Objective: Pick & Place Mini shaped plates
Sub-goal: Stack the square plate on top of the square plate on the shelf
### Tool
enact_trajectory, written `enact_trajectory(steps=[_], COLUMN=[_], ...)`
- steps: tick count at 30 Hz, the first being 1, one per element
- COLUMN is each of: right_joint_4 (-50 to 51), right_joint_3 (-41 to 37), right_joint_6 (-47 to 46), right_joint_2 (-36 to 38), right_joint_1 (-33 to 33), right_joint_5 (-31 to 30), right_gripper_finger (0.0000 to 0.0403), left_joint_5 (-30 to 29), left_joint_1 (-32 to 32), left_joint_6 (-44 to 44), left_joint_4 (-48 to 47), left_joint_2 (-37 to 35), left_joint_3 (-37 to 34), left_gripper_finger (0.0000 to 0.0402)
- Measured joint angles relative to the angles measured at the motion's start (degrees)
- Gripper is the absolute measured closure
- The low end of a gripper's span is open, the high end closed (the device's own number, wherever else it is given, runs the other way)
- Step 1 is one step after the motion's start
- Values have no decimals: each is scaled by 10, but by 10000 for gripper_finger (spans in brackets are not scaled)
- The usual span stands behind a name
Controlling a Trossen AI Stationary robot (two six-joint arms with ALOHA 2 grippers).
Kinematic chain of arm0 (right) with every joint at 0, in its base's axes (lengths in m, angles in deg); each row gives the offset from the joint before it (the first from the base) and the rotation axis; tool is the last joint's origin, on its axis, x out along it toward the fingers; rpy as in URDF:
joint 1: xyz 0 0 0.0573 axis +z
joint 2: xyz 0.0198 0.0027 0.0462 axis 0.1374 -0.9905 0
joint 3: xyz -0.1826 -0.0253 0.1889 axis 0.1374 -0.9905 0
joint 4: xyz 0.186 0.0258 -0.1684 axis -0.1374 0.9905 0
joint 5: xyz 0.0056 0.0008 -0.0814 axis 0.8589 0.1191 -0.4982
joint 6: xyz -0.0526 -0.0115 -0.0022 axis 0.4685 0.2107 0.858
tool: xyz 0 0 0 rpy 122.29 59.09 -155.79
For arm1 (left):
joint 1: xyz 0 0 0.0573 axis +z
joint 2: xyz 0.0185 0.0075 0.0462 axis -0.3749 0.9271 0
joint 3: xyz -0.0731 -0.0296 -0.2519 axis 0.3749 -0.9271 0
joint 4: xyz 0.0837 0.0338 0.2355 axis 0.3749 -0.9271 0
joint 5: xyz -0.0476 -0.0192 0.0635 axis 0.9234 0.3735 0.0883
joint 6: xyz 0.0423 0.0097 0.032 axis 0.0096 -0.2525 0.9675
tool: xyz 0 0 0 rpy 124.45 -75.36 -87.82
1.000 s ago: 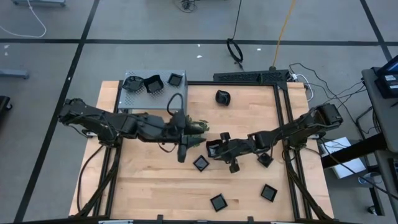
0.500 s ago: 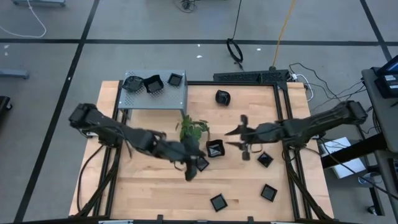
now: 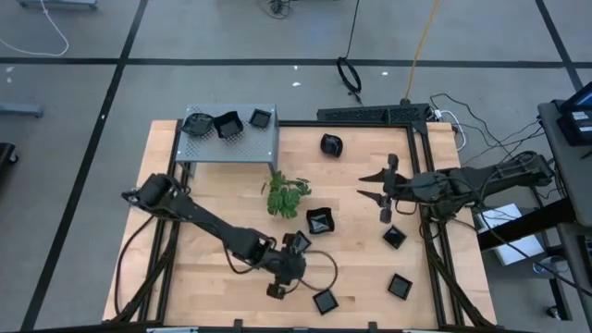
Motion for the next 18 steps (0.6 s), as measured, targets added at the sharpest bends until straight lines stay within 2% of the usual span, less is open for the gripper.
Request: enact_trajectory(steps=[9,12,18], right_joint_4=[14,12,12], right_joint_3=[0,0,0], right_joint_6=[-44,-54,-56], right_joint_2=[-3,-2,-3], right_joint_1=[0,0,0], right_joint_5=[-1,-1,-6], right_gripper_finger=[261,261,261], left_joint_5=[-76,-77,-77], left_joint_1=[15,26,51], left_joint_6=[163,222,295], left_joint_4=[-112,-145,-138], left_joint_2=[13,13,19], left_joint_3=[1,0,-6], left_gripper_finger=[250,250,250])
